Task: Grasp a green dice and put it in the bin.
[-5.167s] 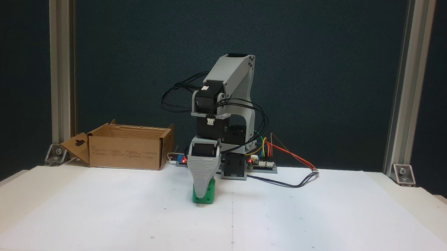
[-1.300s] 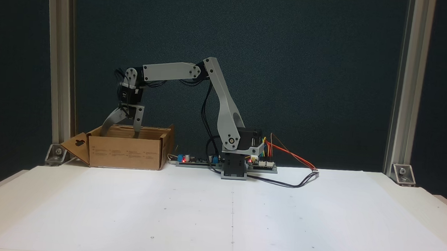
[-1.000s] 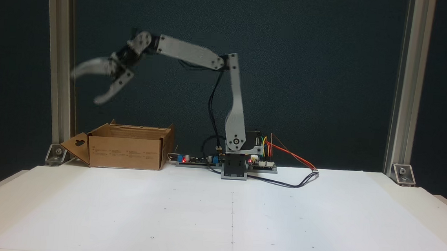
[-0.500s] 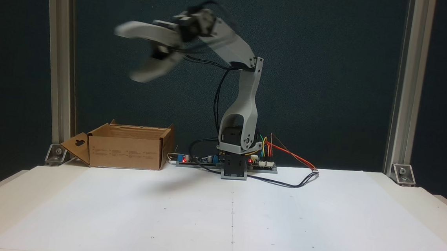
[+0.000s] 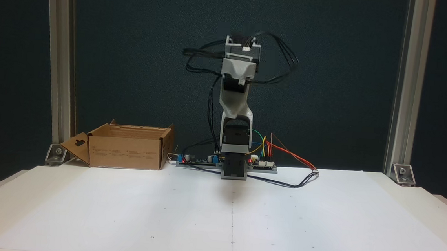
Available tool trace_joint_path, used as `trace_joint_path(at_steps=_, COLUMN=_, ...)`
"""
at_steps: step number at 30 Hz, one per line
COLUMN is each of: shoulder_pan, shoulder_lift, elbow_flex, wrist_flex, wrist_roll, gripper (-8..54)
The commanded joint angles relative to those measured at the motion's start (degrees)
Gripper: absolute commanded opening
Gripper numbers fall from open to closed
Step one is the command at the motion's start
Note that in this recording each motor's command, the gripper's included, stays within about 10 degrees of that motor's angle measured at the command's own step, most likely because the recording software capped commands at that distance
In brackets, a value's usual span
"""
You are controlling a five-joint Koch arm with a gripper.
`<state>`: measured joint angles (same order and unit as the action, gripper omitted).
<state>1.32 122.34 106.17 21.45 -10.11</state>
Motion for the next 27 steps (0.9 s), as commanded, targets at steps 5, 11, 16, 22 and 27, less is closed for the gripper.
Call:
trace_joint_path(at_steps=5, shoulder_pan=-1.23, shoulder_lift=6.33, elbow_flex=8.09, wrist_flex=-19.58, wrist_roll=3.52, gripper=45.2)
trace_joint_path(at_steps=11, shoulder_pan=-1.23, shoulder_lift=12.39, elbow_flex=20.39, wrist_flex=-36.37, wrist_roll=4.39, gripper=44.9)
trace_joint_path(at_steps=16, shoulder_pan=-1.14, shoulder_lift=13.54, elbow_flex=31.38, wrist_flex=-46.91, wrist_roll=4.39, gripper=44.5)
trace_joint_path(at_steps=22, shoulder_pan=-1.41, shoulder_lift=13.54, elbow_flex=40.96, wrist_flex=-60.45, wrist_roll=4.39, gripper=43.9)
trace_joint_path(at_steps=27, shoulder_pan=-1.23, shoulder_lift=13.54, elbow_flex=48.34, wrist_flex=-72.14, wrist_roll=4.31, gripper=43.9)
